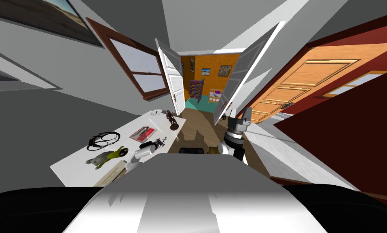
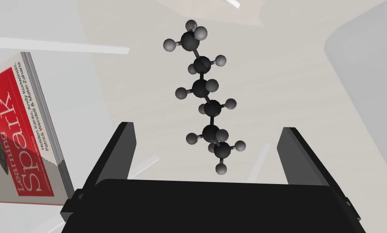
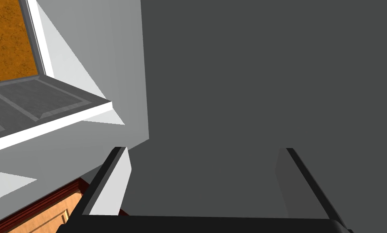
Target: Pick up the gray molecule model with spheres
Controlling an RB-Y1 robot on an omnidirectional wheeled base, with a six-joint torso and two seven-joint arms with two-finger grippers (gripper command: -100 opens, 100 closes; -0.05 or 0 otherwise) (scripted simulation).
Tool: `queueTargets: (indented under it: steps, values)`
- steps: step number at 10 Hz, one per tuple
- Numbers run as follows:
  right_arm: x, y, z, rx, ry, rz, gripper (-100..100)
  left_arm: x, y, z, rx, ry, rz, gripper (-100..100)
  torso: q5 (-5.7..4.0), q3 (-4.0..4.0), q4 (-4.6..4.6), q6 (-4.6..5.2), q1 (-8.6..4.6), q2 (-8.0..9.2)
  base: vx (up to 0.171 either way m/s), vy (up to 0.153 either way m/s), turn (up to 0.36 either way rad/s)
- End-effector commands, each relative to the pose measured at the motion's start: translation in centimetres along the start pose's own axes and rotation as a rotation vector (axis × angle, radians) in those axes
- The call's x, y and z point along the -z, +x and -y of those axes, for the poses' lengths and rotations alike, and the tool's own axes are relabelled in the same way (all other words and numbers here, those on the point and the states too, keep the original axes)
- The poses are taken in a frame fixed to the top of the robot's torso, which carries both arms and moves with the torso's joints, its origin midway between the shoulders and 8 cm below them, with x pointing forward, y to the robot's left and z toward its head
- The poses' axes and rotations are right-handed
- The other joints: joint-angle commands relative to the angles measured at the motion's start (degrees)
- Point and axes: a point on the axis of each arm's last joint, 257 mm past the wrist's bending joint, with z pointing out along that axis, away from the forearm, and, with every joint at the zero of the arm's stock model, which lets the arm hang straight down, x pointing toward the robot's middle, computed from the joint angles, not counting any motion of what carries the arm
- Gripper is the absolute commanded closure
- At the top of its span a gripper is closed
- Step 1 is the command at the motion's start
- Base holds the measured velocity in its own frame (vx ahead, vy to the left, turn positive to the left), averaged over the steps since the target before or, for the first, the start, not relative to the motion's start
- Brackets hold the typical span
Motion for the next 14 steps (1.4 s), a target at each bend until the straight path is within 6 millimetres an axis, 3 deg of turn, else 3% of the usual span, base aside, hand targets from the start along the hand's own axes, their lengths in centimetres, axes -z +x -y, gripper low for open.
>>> queueTargets:
  steps: [1,3,4,5,6,10,11,14]
  values:
    - [0.0,0.0,0.0,0.0,0.0,0.0,0,0.0,-1.3,-0.3,0.02,-0.03,0.027,-100,0.0,0.0,0.0,0.0,0.0,0.0,0.022,0.006,-0.054]
    - [0.0,0.0,0.0,0.0,0.0,0.0,0,0.1,-2.6,-0.4,0.037,-0.057,0.056,-100,0.0,0.02,0.01,-0.01,0.0,0.04,0.02,0.005,-0.045]
    - [0.0,0.0,0.0,0.0,0.0,0.0,0,0.0,-2.1,-0.4,0.03,-0.046,0.045,-100,0.0,0.02,0.01,-0.01,-0.01,0.04,0.009,0.002,-0.01]
    - [0.0,0.0,0.0,0.0,0.0,0.0,0,0.0,-2.2,-0.4,0.032,-0.049,0.048,0,0.0,0.04,0.01,-0.01,-0.03,0.08,0.0,0.0,0.0]
    - [0.0,0.0,0.0,0.0,0.0,0.0,0,-0.5,-2.2,-0.8,0.032,-0.049,0.047,-100,-0.01,0.06,0.02,-0.01,-0.04,0.1,0.011,0.011,0.001]
    - [0.0,0.0,0.0,0.0,0.0,0.0,0,-1.5,-2.2,-1.6,0.033,-0.05,0.047,-100,0.02,0.01,0.0,-0.01,0.08,0.02,0.021,0.025,-0.001]
    - [0.0,0.0,0.0,0.0,0.0,0.0,0,-1.5,-2.2,-1.6,0.032,-0.049,0.047,100,0.01,0.04,0.01,-0.01,0.02,0.07,0.0,0.0,0.0]
    - [0.0,0.0,0.0,0.0,0.0,0.0,0,-1.5,-2.1,-1.6,0.03,-0.048,0.046,100,0.02,0.05,0.01,-0.04,0.0,0.1,0.0,0.0,0.0]
